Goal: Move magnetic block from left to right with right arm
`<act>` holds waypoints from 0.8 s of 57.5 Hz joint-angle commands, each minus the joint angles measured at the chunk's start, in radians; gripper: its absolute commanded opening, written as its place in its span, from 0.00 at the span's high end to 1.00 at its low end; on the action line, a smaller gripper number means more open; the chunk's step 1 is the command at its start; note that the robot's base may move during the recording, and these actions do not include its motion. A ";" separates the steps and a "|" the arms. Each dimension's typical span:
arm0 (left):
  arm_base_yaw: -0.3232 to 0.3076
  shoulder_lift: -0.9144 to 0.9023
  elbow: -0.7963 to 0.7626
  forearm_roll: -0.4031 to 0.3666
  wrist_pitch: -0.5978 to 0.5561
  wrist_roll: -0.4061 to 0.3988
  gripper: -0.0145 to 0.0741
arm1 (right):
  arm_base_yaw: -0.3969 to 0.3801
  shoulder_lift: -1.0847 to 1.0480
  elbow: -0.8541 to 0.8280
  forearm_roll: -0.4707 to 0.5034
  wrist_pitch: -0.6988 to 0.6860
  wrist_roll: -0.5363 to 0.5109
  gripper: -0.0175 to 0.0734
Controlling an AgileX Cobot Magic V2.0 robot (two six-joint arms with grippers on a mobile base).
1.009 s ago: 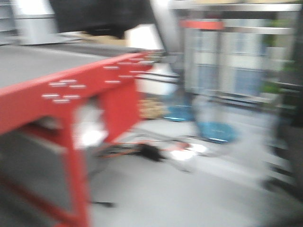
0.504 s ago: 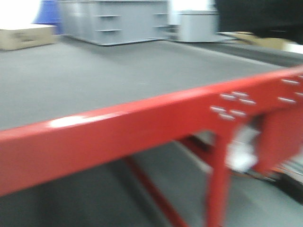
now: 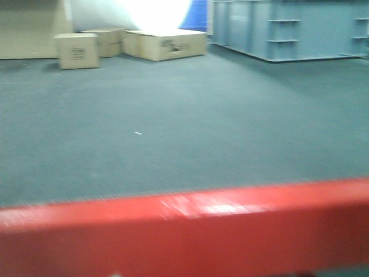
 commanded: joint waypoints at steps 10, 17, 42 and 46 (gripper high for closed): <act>0.002 -0.008 0.008 -0.005 -0.084 -0.006 0.98 | -0.004 0.018 -0.027 -0.020 -0.088 -0.008 0.68; 0.002 -0.008 0.008 -0.005 -0.084 -0.006 0.98 | -0.004 0.018 -0.027 -0.020 -0.088 -0.008 0.68; 0.002 -0.008 0.008 -0.005 -0.084 -0.006 0.98 | -0.004 0.018 -0.027 -0.020 -0.088 -0.008 0.68; 0.002 -0.008 0.008 -0.005 -0.084 -0.006 0.98 | -0.004 0.018 -0.027 -0.020 -0.088 -0.008 0.68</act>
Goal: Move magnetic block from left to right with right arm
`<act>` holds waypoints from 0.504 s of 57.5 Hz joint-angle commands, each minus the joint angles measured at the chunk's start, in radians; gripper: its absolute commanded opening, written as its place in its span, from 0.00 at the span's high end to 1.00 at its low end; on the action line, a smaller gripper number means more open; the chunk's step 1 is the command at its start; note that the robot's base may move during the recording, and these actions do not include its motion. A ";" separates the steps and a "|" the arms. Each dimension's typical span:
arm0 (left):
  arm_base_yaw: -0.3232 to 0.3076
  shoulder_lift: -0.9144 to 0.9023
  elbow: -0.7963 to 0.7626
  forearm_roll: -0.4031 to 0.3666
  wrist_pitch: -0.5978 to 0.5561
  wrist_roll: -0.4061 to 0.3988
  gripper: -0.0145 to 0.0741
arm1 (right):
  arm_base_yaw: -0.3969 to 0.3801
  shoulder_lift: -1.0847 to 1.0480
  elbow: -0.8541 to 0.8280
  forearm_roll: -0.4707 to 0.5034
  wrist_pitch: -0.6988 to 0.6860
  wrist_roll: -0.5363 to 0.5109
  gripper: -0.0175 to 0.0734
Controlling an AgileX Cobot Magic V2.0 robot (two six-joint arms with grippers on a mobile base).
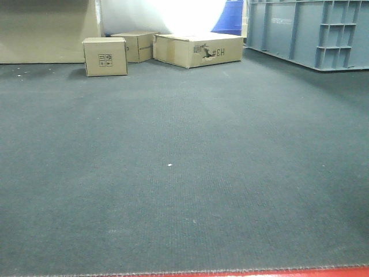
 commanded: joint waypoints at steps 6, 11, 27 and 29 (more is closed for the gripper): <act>0.002 -0.008 0.008 -0.005 -0.084 -0.006 0.98 | -0.004 0.018 -0.027 -0.020 -0.088 -0.008 0.68; 0.002 -0.008 0.008 -0.005 -0.084 -0.006 0.98 | -0.004 0.018 -0.027 -0.020 -0.091 -0.008 0.68; 0.002 -0.008 0.008 -0.005 -0.084 -0.006 0.98 | -0.004 0.018 -0.027 -0.020 -0.090 -0.008 0.68; 0.002 -0.008 0.008 -0.005 -0.084 -0.006 0.98 | -0.004 0.018 -0.027 -0.020 -0.090 -0.008 0.68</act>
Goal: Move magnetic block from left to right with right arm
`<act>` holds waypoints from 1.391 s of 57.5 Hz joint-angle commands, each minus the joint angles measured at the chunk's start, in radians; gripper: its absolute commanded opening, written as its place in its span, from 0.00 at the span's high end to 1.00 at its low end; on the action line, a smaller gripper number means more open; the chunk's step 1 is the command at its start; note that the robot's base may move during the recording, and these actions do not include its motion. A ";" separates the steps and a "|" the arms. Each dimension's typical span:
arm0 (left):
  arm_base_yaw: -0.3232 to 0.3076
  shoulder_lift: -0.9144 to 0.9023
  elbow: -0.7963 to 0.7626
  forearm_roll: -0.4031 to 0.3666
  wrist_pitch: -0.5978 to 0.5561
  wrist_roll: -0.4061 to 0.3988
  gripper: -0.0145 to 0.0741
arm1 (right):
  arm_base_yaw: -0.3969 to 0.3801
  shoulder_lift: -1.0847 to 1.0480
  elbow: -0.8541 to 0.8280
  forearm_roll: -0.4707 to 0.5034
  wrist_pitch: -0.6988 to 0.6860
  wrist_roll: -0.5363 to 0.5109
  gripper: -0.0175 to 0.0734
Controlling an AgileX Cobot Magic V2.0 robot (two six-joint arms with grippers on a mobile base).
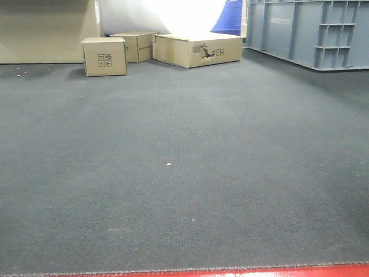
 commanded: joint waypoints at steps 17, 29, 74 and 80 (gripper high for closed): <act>0.002 -0.008 0.008 -0.005 -0.084 -0.006 0.98 | -0.004 0.047 -0.052 -0.008 -0.021 -0.008 0.68; 0.002 -0.008 0.008 -0.005 -0.084 -0.006 0.98 | -0.004 0.276 -0.228 -0.008 0.139 -0.008 0.68; 0.002 -0.008 0.008 -0.005 -0.084 -0.006 0.98 | -0.004 1.281 -0.616 0.032 0.224 -0.008 0.68; 0.002 -0.008 0.008 -0.005 -0.084 -0.006 0.98 | -0.004 1.355 -0.616 0.032 0.224 -0.008 0.68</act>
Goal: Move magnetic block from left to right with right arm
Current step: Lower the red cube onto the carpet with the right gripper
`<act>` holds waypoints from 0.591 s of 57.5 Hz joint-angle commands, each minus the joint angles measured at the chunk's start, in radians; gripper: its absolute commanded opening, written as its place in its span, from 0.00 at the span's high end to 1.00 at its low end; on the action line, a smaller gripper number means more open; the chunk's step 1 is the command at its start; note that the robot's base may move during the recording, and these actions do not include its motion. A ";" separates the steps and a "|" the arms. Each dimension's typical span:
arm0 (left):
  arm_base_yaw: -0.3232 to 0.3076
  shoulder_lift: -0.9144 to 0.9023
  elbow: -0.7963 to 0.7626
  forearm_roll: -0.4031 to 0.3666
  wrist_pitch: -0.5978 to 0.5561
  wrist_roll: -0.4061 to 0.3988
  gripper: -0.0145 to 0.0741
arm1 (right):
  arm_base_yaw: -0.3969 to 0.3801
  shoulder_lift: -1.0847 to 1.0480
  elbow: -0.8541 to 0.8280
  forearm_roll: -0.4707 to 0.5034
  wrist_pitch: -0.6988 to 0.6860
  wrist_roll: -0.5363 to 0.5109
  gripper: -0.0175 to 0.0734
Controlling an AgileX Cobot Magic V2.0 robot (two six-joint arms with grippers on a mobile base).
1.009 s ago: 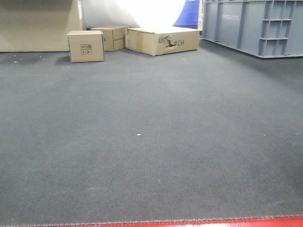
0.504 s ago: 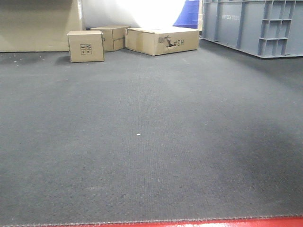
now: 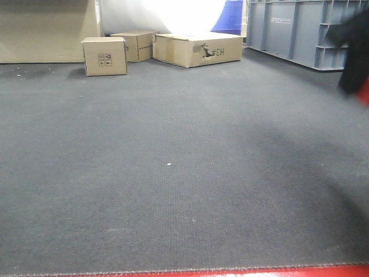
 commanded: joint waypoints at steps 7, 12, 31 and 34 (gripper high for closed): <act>0.002 -0.008 0.008 -0.005 -0.084 -0.006 0.98 | -0.004 0.071 -0.036 -0.010 -0.041 -0.006 0.68; 0.002 -0.008 0.008 -0.005 -0.084 -0.006 0.98 | -0.004 0.096 -0.036 -0.010 -0.042 -0.006 0.68; 0.002 -0.008 0.008 -0.005 -0.084 -0.006 0.98 | -0.004 0.122 -0.034 -0.007 -0.049 -0.006 0.64; 0.002 -0.008 0.008 -0.005 -0.084 -0.006 0.98 | -0.004 0.122 -0.034 0.003 -0.049 -0.006 0.60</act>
